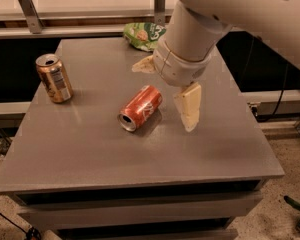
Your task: Place coke can upright
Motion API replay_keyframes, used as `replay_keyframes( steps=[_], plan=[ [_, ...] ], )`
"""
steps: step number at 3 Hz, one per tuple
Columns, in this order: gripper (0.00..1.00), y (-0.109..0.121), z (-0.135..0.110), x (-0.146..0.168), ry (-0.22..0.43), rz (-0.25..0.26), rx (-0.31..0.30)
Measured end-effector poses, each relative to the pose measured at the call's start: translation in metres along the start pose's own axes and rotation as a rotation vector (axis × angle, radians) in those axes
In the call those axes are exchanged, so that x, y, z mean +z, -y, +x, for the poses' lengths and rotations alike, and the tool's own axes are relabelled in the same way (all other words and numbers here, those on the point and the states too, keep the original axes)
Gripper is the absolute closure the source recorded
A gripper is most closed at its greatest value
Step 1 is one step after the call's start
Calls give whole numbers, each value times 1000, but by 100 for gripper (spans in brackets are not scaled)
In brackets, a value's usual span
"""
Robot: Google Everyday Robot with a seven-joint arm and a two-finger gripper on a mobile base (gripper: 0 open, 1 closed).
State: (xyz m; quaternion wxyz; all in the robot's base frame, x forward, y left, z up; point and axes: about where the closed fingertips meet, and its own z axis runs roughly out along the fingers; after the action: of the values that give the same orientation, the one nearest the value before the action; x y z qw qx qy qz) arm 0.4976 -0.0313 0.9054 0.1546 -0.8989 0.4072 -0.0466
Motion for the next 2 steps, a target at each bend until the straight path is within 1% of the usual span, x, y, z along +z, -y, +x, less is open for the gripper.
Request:
replay_keyframes(
  steps=[1,2],
  plan=[
    [0,2,-19,18,19,-37,-188],
    [0,1,-33,36,8,-78,-320]
  ],
)
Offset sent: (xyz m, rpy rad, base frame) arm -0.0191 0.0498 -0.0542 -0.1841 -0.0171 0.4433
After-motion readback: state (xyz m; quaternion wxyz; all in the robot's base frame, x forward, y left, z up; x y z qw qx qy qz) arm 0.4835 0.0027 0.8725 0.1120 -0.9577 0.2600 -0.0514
